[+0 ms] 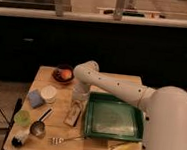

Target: Place eraser in table surface

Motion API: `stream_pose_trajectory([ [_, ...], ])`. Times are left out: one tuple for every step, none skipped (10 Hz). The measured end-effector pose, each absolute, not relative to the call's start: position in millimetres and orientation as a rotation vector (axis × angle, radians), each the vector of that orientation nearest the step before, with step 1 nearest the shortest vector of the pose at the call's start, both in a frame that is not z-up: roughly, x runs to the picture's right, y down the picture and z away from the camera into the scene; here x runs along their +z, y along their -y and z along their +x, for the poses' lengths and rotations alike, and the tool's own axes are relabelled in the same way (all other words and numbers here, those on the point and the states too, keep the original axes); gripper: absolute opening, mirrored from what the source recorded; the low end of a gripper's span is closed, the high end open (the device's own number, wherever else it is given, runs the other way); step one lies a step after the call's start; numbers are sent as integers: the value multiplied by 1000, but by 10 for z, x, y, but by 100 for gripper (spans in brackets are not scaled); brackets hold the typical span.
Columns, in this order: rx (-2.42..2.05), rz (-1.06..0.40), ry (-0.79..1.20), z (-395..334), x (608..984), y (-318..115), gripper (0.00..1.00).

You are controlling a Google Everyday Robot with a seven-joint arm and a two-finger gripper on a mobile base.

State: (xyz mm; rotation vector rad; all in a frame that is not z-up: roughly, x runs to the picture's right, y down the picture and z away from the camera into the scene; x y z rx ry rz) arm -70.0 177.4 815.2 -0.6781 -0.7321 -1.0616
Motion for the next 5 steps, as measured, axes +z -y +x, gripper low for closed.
stream_pose_trajectory([
  [-1066,-687,770,-819,8221,-1822,80],
  [-1069,-692,790,-895,8248,-1837,80],
  [-1076,-695,812,-983,8266,-1850,80],
  [-1076,-700,827,-1001,8291,-1855,80],
  [-1079,-704,838,-1034,8300,-1869,80],
])
